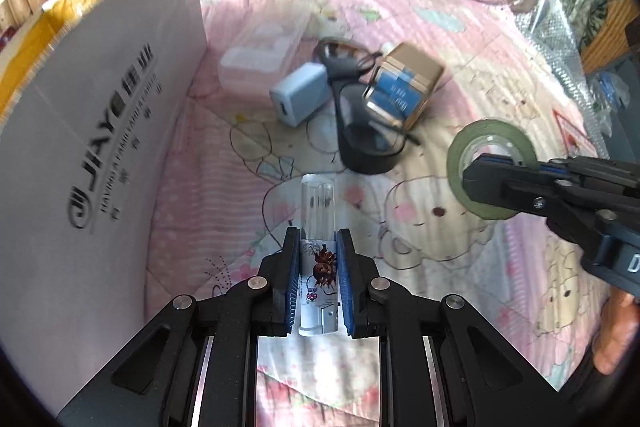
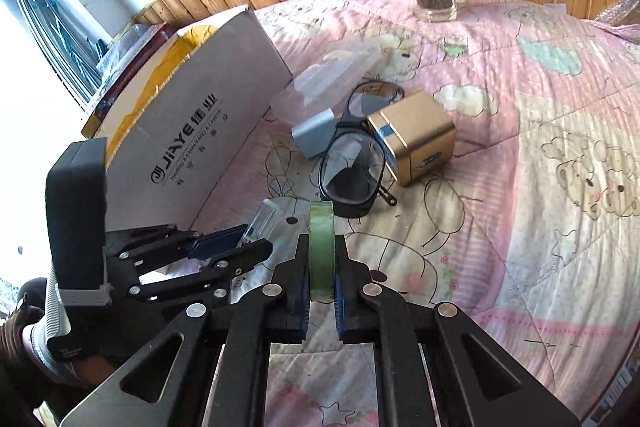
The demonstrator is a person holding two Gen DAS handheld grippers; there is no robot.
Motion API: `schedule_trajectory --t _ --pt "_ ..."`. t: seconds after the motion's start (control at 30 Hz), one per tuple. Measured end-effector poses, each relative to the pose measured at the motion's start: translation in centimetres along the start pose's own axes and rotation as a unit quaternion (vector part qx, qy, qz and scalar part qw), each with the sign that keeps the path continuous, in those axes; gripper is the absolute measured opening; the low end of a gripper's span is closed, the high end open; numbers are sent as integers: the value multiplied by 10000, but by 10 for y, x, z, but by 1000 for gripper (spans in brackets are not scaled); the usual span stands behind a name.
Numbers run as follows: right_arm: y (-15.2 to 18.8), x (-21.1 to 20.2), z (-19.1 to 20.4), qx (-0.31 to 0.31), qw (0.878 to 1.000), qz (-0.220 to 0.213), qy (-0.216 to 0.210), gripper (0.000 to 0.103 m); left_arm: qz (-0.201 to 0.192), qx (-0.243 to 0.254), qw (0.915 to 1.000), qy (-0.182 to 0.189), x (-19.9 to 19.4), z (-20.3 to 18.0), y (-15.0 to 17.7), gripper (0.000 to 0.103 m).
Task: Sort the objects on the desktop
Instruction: 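Carry the glass bottle and green tape roll toward the cardboard box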
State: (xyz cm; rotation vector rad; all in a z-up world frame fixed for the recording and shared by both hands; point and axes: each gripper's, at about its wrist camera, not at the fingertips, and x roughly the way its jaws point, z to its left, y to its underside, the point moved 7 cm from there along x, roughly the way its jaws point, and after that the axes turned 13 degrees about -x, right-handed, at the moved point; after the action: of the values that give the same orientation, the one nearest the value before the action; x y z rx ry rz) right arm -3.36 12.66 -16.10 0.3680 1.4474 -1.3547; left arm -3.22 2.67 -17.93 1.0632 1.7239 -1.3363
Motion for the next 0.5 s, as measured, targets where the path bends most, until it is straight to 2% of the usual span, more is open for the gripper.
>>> schedule_trajectory --t 0.3,0.5 --pt "-19 -23 20 -206 9987 -337 317 10 -445 -102 9987 226 -43 -2 -19 17" --pt "-41 -41 42 -508 9948 -673 563 10 -904 -246 9946 453 -83 5 -39 17"
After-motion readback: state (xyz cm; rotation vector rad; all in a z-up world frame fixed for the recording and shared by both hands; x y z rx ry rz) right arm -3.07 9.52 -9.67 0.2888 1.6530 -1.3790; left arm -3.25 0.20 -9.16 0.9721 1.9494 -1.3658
